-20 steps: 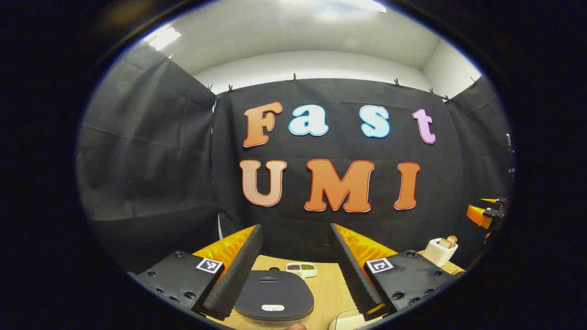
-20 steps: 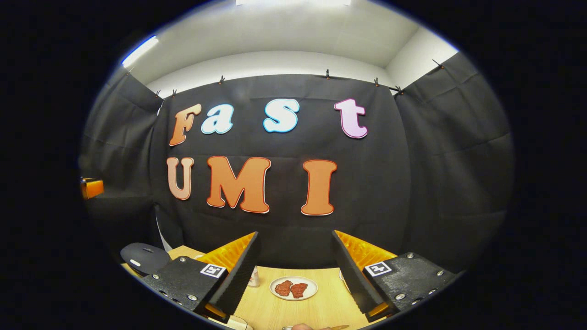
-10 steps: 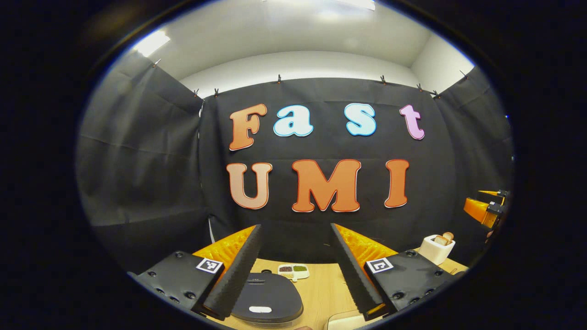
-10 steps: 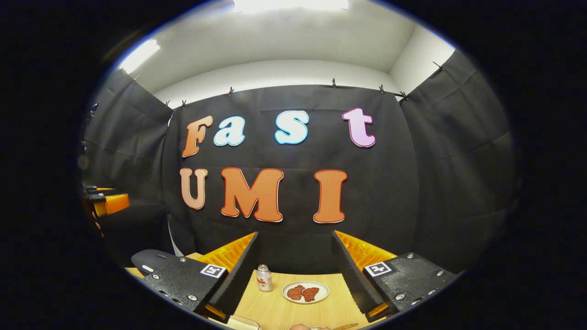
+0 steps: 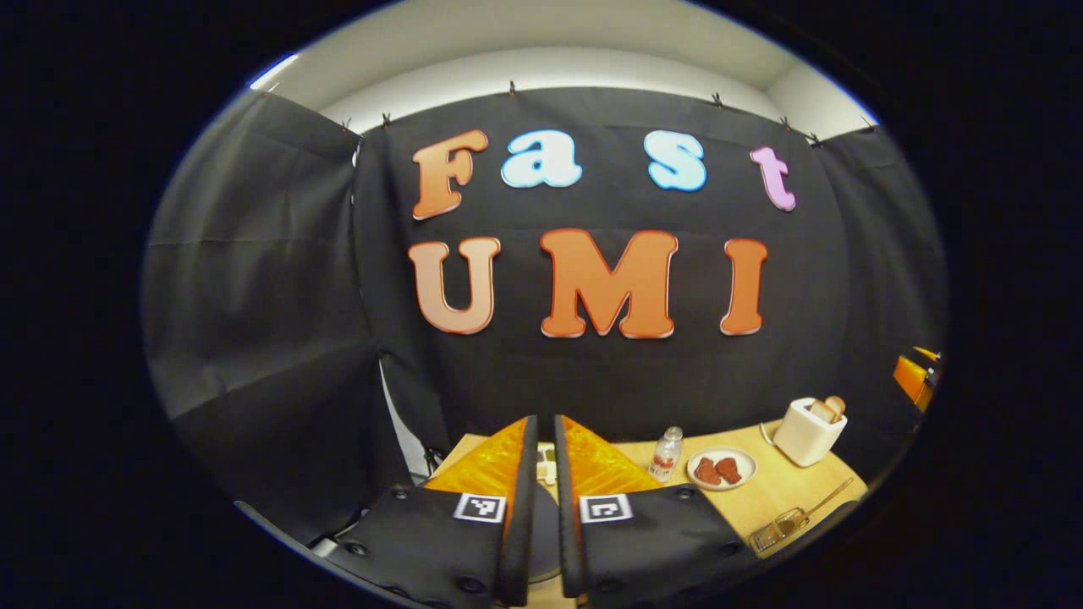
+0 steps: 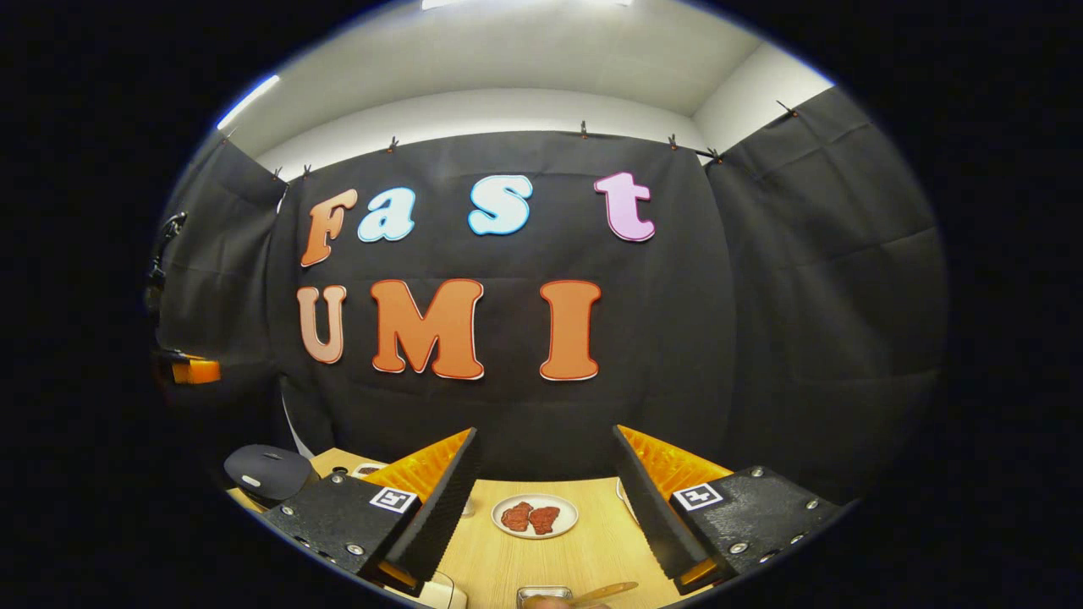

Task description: Close the left gripper, press the button to open the rice cooker; take a wooden spoon from the chopstick holder with the right hand, scoop a spoonful of rice and pour it into the rice cooker, then put the wooden spoon back into the chopstick holder.

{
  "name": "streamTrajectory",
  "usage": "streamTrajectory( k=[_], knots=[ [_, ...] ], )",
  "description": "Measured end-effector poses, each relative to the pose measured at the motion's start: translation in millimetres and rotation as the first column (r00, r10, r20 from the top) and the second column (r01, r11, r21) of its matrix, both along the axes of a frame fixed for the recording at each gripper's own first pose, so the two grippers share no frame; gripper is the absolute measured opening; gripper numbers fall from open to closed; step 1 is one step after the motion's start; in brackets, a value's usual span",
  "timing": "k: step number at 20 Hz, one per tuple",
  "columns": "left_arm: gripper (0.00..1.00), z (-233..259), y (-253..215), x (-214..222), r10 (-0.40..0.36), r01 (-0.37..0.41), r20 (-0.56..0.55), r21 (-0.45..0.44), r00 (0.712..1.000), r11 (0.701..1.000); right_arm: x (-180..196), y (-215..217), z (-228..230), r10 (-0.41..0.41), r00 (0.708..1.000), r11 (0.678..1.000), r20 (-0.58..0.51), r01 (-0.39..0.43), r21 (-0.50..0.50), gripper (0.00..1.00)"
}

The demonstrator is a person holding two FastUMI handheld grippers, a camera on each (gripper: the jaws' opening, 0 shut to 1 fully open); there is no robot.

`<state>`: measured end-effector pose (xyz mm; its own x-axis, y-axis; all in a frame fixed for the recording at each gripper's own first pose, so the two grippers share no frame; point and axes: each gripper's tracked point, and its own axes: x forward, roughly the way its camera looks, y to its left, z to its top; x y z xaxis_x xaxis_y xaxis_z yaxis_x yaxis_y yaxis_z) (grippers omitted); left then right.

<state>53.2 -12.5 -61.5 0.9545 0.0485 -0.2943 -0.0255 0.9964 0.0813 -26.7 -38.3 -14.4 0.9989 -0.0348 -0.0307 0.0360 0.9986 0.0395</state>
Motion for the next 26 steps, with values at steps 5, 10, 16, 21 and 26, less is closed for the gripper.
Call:
streamTrajectory(
  k=[5, 10, 16, 21, 26],
  knots=[
    [0.10, -81, 8, -2, 0.027, -0.054, -0.364, -0.064, 0.931, 0.996, -6, -17, -18, -0.056, 0.997, 0.998, -0.053, 0.055, -0.010, 0.95],
    [0.06, -139, 28, -7, 0.050, -0.144, -0.570, -0.122, 0.820, 0.982, -12, -28, -36, -0.102, 0.990, 0.994, -0.093, 0.098, -0.045, 0.94],
    [0.06, -204, 64, -25, 0.084, -0.285, -0.776, -0.127, 0.625, 0.950, -20, -31, -72, -0.131, 0.977, 0.989, -0.170, 0.118, -0.085, 0.94],
    [0.06, -218, 76, -33, 0.071, -0.327, -0.824, -0.143, 0.563, 0.934, -26, -32, -115, -0.153, 0.952, 0.986, -0.264, 0.128, -0.109, 0.94],
    [0.06, -217, 71, -42, 0.081, -0.358, -0.834, -0.145, 0.545, 0.922, -27, -25, -134, -0.140, 0.939, 0.986, -0.314, 0.103, -0.132, 0.95]
  ],
)
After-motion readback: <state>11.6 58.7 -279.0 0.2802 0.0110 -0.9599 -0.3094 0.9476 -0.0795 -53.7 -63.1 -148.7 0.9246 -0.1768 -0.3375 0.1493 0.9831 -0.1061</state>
